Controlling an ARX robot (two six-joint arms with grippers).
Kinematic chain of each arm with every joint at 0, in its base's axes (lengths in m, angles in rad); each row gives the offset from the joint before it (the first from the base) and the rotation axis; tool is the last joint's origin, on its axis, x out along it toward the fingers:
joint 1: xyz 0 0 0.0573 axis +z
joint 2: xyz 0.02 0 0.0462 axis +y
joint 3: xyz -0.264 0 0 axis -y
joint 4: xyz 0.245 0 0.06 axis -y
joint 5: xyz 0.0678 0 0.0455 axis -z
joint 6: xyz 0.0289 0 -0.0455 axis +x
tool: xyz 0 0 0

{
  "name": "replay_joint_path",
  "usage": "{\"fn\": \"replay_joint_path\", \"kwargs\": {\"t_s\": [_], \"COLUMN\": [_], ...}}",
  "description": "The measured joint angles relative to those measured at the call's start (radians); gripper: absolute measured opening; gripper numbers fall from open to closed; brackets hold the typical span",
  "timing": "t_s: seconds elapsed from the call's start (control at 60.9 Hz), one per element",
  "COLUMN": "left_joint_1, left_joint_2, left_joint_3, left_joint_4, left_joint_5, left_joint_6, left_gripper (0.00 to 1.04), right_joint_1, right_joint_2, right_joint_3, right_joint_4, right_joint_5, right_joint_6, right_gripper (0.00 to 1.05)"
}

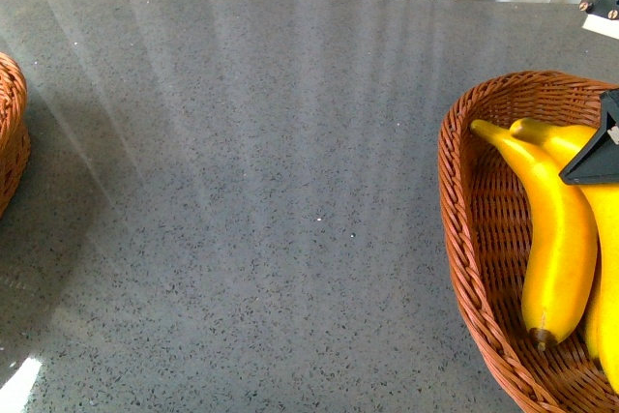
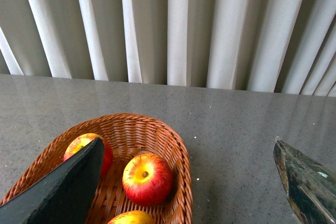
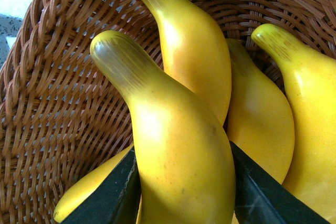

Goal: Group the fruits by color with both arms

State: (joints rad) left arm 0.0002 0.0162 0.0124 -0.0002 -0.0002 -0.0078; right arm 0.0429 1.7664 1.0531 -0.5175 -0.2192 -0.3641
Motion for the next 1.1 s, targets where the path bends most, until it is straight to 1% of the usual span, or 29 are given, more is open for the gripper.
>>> {"fn": "replay_joint_path", "kwargs": {"t_s": [0.066, 0.115, 0.148, 0.181, 0.214, 0.23, 0.246, 0.296, 0.345, 0.361, 0.378, 0.427, 0.444, 0.493, 0.526, 0.559, 0.591, 0.641, 0.657, 0.706, 0.756, 0.772, 0.789, 0.805, 1.101], "left_joint_1": [0.000, 0.000, 0.000, 0.000, 0.000, 0.000, 0.000, 0.000, 0.000, 0.000, 0.000, 0.000, 0.000, 0.000, 0.000, 0.000, 0.000, 0.000, 0.000, 0.000, 0.000, 0.000, 0.000, 0.000, 0.000], "left_joint_2": [0.000, 0.000, 0.000, 0.000, 0.000, 0.000, 0.000, 0.000, 0.000, 0.000, 0.000, 0.000, 0.000, 0.000, 0.000, 0.000, 0.000, 0.000, 0.000, 0.000, 0.000, 0.000, 0.000, 0.000, 0.000], "left_joint_3": [0.000, 0.000, 0.000, 0.000, 0.000, 0.000, 0.000, 0.000, 0.000, 0.000, 0.000, 0.000, 0.000, 0.000, 0.000, 0.000, 0.000, 0.000, 0.000, 0.000, 0.000, 0.000, 0.000, 0.000, 0.000], "left_joint_4": [0.000, 0.000, 0.000, 0.000, 0.000, 0.000, 0.000, 0.000, 0.000, 0.000, 0.000, 0.000, 0.000, 0.000, 0.000, 0.000, 0.000, 0.000, 0.000, 0.000, 0.000, 0.000, 0.000, 0.000, 0.000], "left_joint_5": [0.000, 0.000, 0.000, 0.000, 0.000, 0.000, 0.000, 0.000, 0.000, 0.000, 0.000, 0.000, 0.000, 0.000, 0.000, 0.000, 0.000, 0.000, 0.000, 0.000, 0.000, 0.000, 0.000, 0.000, 0.000], "left_joint_6": [0.000, 0.000, 0.000, 0.000, 0.000, 0.000, 0.000, 0.000, 0.000, 0.000, 0.000, 0.000, 0.000, 0.000, 0.000, 0.000, 0.000, 0.000, 0.000, 0.000, 0.000, 0.000, 0.000, 0.000, 0.000], "left_gripper": [0.96, 0.96, 0.96, 0.96, 0.96, 0.96, 0.96, 0.96, 0.96, 0.96, 0.96, 0.96, 0.96, 0.96, 0.96, 0.96, 0.96, 0.96, 0.96, 0.96, 0.96, 0.96, 0.96, 0.96, 0.96], "right_joint_1": [-0.007, -0.013, -0.016, -0.018, -0.021, -0.022, -0.022, -0.023, -0.023, -0.021, -0.012, 0.004, 0.006, 0.009, 0.006, 0.002, -0.019, -0.034, -0.040, -0.044, -0.043, -0.042, -0.042, -0.042, -0.043], "right_joint_2": [-0.004, -0.011, -0.016, -0.028, -0.052, -0.059, -0.083, -0.135, -0.174, -0.178, -0.187, -0.217, -0.220, -0.232, -0.247, -0.278, -0.335, -0.394, -0.416, -0.447, -0.473, -0.478, -0.492, -0.498, -0.689], "right_joint_3": [0.000, 0.000, -0.001, -0.002, -0.006, -0.008, -0.016, -0.032, -0.033, -0.039, -0.071, -0.222, -0.249, -0.415, -0.534, -0.584, -0.623, -0.658, -0.680, -0.730, -0.771, -0.777, -0.792, -0.797, -0.921], "right_joint_4": [0.015, 0.033, 0.041, 0.055, 0.084, 0.091, 0.116, 0.164, 0.177, 0.193, 0.278, 0.618, 0.674, 0.999, 1.274, 1.399, 1.490, 1.520, 1.522, 1.521, 1.515, 1.514, 1.510, 1.509, 1.445], "right_joint_5": [-0.013, -0.030, -0.037, -0.056, -0.103, -0.114, -0.146, -0.211, -0.232, -0.216, -0.167, 0.068, 0.099, 0.225, 0.257, 0.261, 0.226, 0.222, 0.224, 0.224, 0.216, 0.216, 0.215, 0.215, 0.219], "right_joint_6": [0.002, 0.007, 0.010, 0.016, 0.035, 0.040, 0.056, 0.087, 0.106, 0.118, 0.146, 0.217, 0.237, 0.288, 0.317, 0.328, 0.338, 0.346, 0.350, 0.351, 0.352, 0.352, 0.353, 0.352, 0.357], "right_gripper": [0.70, 0.78, 0.82, 0.87, 0.95, 0.96, 0.97, 0.95, 0.96, 0.95, 0.93, 0.82, 0.81, 0.70, 0.61, 0.54, 0.45, 0.34, 0.29, 0.18, 0.09, 0.07, 0.03, 0.01, 0.02]}}
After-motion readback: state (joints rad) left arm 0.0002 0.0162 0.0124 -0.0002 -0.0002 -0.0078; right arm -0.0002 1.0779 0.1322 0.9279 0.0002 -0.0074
